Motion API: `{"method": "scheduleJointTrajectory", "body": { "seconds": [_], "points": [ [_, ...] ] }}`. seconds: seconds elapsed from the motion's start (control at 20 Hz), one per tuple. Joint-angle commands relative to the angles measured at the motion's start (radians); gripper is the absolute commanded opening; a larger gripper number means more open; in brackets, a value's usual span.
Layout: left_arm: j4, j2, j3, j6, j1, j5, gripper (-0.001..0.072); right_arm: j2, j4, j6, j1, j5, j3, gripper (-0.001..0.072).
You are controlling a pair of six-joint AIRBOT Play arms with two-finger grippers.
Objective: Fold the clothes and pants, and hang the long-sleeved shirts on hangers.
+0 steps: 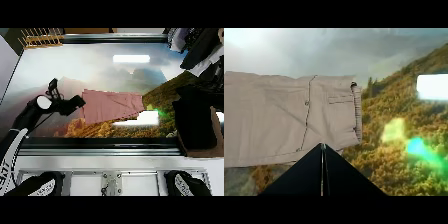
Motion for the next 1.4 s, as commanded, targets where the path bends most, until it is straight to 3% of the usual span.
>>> {"method": "scheduleJointTrajectory", "body": {
  "seconds": [0.0, 0.2, 0.7, 1.1, 1.15, 1.2, 1.35],
  "points": [
    [0.000, 0.041, -0.166, 0.000, 0.060, 0.039, 0.0611, 0.001, 0.015, 0.001, -0.001, 0.016, 0.000, 0.0017],
    [0.000, 0.036, -0.206, 0.000, -0.019, 0.148, 0.0611, 0.000, 0.064, 0.000, -0.001, 0.016, 0.000, 0.0017],
    [-0.048, -0.208, -0.024, 0.049, -0.134, 0.068, 0.0611, 0.001, 0.065, 0.000, -0.001, 0.017, 0.000, 0.0017],
    [-0.052, -0.230, -0.020, 0.053, -0.136, 0.009, 0.0607, 0.000, 0.065, 0.000, -0.001, 0.016, 0.000, 0.0016],
    [-0.052, -0.230, -0.019, 0.053, -0.136, 0.005, 0.0358, 0.000, 0.065, 0.000, -0.001, 0.016, 0.000, 0.0017],
    [-0.052, -0.229, -0.019, 0.053, -0.136, 0.005, 0.0034, 0.000, 0.064, 0.000, -0.001, 0.016, 0.000, 0.0017],
    [-0.049, -0.187, -0.019, 0.055, -0.135, -0.012, 0.0008, 0.000, 0.064, 0.000, -0.001, 0.016, 0.000, 0.0017]
  ]
}}
